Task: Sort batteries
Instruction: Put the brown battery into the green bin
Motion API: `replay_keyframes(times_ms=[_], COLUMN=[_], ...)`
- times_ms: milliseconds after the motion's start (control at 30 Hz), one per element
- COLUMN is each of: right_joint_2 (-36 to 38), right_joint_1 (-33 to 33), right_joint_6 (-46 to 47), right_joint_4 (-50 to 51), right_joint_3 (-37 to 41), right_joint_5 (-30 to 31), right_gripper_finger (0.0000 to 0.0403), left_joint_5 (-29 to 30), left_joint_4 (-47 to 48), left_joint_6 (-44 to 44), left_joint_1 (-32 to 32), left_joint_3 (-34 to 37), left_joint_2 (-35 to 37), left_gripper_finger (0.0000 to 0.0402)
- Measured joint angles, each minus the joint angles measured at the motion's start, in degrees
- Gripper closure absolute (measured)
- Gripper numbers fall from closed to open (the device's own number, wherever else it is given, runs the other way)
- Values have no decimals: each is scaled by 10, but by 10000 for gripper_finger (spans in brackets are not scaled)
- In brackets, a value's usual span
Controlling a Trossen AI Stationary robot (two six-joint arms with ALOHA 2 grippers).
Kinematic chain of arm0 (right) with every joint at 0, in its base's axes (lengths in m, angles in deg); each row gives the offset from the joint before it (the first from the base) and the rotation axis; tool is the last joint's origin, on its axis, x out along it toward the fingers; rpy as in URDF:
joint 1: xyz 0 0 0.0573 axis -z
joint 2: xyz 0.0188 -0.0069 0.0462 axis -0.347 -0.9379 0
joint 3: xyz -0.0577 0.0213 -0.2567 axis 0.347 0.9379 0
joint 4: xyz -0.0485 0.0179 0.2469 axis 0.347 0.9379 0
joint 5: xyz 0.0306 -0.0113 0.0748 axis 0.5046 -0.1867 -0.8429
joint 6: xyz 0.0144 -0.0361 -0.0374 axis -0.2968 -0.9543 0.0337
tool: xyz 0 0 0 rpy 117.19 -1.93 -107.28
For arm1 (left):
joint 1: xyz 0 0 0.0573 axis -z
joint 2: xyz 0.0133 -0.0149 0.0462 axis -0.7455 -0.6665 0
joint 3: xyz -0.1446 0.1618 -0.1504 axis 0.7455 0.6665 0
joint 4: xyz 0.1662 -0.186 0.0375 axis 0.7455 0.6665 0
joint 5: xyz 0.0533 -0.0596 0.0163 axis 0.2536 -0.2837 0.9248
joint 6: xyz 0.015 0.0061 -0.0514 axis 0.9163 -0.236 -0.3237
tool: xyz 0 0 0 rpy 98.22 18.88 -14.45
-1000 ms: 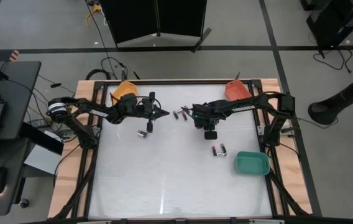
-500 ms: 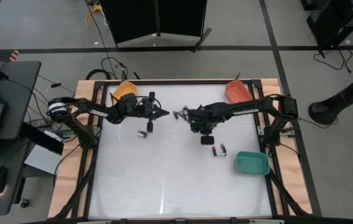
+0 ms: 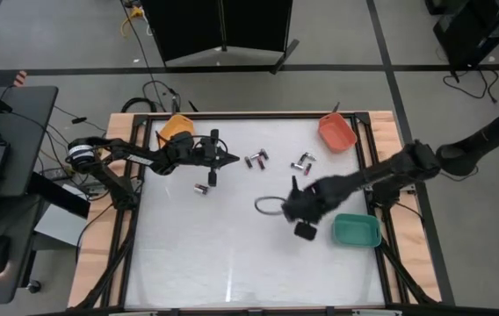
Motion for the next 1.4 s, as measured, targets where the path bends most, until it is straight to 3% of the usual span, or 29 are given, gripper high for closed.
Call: replay_keyframes(times_ms=[333, 600, 767, 967, 1400], right_joint_2=[42, 122, 173, 186, 186], right_joint_1=[-130, -178, -185, -187, -187], right_joint_6=[421, 632, 680, 696, 689], right_joint_4=[100, 63, -21, -110, -144], right_joint_3=[32, 164, 260, 343, 379], right_joint_5=[-14, -42, -42, -42, -39], right_gripper_finger=[348, 348, 348, 348, 314], left_joint_5=[0, 6, 61, 72, 75], left_joint_4=[-2, -7, -13, -21, -15], left_joint_6=[-12, -12, -13, -13, -38], left_joint_1=[0, 0, 0, 0, 0], left_joint_3=[0, 0, 0, 0, 0], left_joint_2=[0, 0, 0, 0, 0], left_gripper_finger=[389, 389, 389, 389, 389])
